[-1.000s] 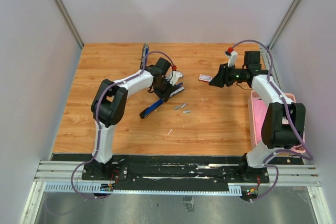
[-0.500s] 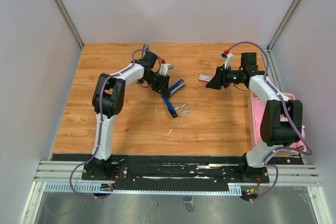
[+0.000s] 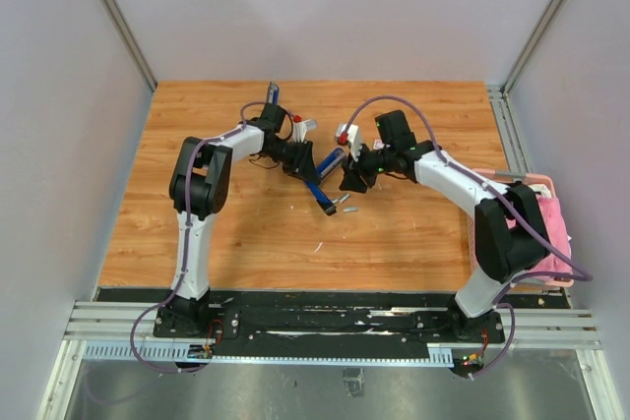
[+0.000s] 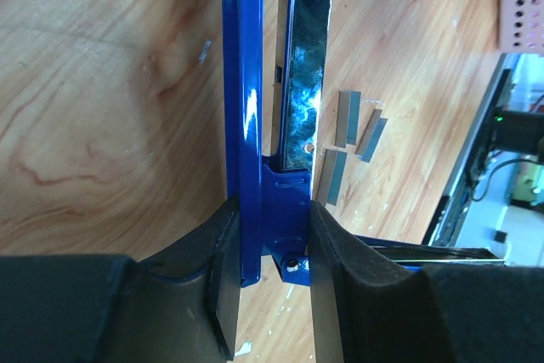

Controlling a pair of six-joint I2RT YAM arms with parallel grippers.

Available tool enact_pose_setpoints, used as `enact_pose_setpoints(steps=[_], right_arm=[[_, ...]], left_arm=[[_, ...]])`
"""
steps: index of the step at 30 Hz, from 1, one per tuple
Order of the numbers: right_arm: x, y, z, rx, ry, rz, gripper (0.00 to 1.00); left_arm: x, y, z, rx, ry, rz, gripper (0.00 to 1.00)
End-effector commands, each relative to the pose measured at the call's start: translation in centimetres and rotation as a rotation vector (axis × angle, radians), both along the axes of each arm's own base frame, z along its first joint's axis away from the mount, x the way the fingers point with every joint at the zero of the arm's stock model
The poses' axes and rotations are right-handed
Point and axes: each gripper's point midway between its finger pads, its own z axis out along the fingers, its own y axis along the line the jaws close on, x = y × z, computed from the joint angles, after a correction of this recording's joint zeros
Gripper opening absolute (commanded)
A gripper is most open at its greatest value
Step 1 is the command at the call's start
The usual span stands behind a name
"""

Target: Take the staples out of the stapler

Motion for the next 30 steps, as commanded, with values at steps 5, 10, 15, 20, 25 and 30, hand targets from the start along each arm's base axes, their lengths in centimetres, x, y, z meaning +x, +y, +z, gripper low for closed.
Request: enact_pose_setpoints(steps=[5,10,15,20,25,30], right_arm=[[-3.3,2.2,1.1,0.04,0.085,0.058,0.46],[-5.5,3.4,2.5,0.131,0.255,0.08,0.53],[-6.2,4.1,2.4,0.152,0.289,0.071,0.56],[-7.0,4.8,1.3,0.098,0.228,0.058,0.58],[-5.9,5.4,0.1,-0.008,0.095,-0.022,0.58],[-5.3,5.8,-0.7,-0.142,-0.071,-0.079,0.43]], left_arm=[[0.7,1.2,-1.8,-0.037,0.085,0.107,0.12],[0.9,1.4,-2.6,-0.05,0.111,0.128,0.13],[1.1,1.7,-3.1,-0.058,0.127,0.146,0.12],[1.4,2.2,-3.4,-0.06,0.135,0.168,0.12],[1.5,2.3,-3.6,-0.061,0.14,0.179,0.12],[1.6,2.4,-3.6,-0.06,0.14,0.191,0.12]])
